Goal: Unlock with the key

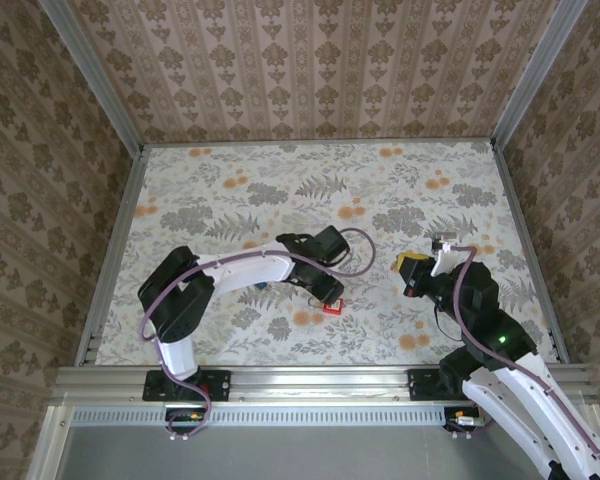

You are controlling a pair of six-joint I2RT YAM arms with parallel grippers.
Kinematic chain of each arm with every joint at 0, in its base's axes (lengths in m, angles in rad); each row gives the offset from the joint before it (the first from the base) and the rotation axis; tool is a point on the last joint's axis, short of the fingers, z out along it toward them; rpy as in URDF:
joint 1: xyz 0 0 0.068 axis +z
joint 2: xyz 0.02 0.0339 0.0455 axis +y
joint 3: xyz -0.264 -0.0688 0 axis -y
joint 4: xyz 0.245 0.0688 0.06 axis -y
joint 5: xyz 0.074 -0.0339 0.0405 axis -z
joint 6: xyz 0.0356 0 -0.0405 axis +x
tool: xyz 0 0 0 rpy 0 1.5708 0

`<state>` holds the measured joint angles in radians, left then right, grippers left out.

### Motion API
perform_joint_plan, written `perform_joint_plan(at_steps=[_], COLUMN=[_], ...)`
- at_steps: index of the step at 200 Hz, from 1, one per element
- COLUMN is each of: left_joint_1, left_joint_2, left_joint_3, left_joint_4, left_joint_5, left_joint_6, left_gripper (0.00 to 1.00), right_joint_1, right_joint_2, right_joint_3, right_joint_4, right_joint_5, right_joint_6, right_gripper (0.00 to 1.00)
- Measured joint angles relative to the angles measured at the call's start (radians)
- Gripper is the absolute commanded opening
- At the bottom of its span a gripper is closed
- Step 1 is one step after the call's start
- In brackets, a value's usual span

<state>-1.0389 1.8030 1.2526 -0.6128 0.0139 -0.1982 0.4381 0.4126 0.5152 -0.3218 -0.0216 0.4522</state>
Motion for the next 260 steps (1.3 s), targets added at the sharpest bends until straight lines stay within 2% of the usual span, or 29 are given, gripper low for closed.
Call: perform_joint_plan(at_steps=[52,114,202,260], left_joint_1=[-0.081,-0.113,-0.091,-0.004], left_joint_2=[0.000,0.082,0.100,0.100], left_joint_3=[0.011,0.011,0.010,-0.022], left_joint_4=[-0.084,-0.062,0.079,0.109], left_joint_5=[-0.018,-0.014,-0.060,-0.044], left_joint_6=[0.175,0.252,0.214,0.128], left_gripper=[0.70,0.70,0.66,0.66], right_joint_1=[0.000,0.000,0.000,0.000], right_joint_2=[-0.008,-0.015,-0.026,-0.026], right_joint_3=[0.000,0.000,0.000,0.000], right_joint_4=[0.000,-0.004,-0.010,-0.020], right_joint_5=[0.000,0.000,0.003,0.015], right_joint_6=[0.000,0.000,0.000,0.000], right_gripper=[0.03,0.03,0.03,0.03])
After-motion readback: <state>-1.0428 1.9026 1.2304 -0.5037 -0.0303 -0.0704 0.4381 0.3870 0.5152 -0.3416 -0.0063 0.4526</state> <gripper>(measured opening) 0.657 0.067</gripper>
